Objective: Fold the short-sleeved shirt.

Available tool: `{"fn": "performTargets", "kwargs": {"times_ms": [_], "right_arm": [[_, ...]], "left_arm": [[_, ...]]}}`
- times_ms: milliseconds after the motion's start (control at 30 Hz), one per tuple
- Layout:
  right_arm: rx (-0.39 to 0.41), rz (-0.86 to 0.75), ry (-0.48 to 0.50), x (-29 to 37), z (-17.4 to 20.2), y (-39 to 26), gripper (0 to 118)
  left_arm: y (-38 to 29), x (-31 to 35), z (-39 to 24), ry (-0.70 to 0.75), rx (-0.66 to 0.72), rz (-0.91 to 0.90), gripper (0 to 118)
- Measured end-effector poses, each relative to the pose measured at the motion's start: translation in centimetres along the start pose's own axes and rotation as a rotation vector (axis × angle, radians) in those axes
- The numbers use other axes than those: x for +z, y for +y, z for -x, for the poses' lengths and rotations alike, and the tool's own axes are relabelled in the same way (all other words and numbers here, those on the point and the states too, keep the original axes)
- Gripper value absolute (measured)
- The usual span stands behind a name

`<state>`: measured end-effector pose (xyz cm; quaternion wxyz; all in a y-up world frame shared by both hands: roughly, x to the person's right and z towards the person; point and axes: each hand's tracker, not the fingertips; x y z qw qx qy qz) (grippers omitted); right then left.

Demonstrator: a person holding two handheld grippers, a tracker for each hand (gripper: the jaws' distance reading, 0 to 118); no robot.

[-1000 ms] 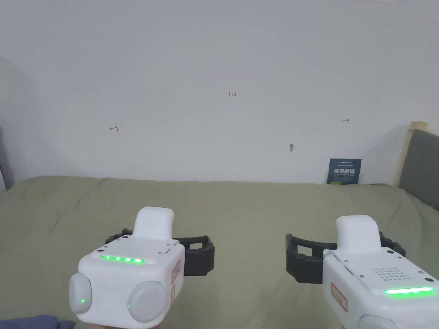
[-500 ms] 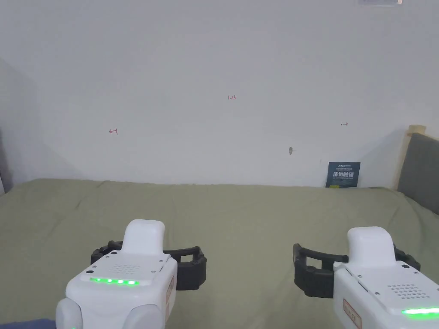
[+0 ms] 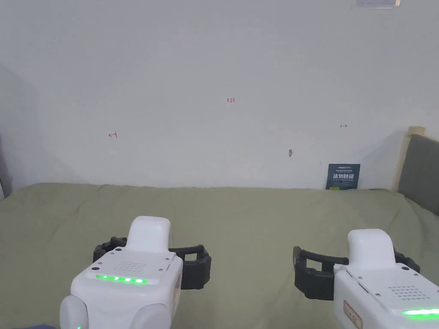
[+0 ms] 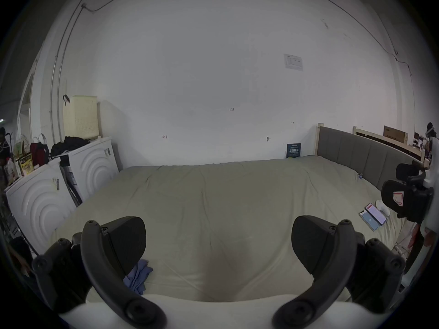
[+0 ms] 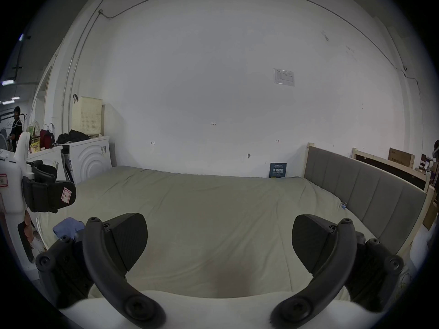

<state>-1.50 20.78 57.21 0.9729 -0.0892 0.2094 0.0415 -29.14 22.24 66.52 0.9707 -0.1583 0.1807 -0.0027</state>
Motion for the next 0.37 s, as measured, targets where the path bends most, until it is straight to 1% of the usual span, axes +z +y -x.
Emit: {"fn": "performTargets", "kwargs": {"times_ms": [33, 100, 167, 233, 300, 367], "right_arm": [[0.003, -0.001, -0.001, 0.2, 0.1, 0.0, 118], [0.006, 0.000, 0.002, 0.1, 0.2, 0.1, 118], [0.005, 0.001, 0.009, 0.3, 0.3, 0.0, 118], [0.013, 0.003, 0.007, 0.3, 0.4, -0.1, 118], [0.014, 0.004, 0.006, 0.3, 0.5, -0.2, 118], [0.009, 0.005, 0.009, 0.2, 0.5, -0.1, 118]], "left_arm": [[0.2, -0.1, 0.0, -0.007, 0.004, 0.003, 118], [0.4, 0.1, 0.4, -0.017, 0.054, -0.027, 118], [0.3, 0.9, 1.3, -0.118, 0.116, -0.079, 118], [0.7, 1.2, 1.7, -0.135, 0.154, -0.064, 118], [0.8, 1.6, 1.8, -0.118, 0.145, -0.057, 118], [0.7, 1.9, 1.6, -0.029, 0.139, -0.061, 118]]}}
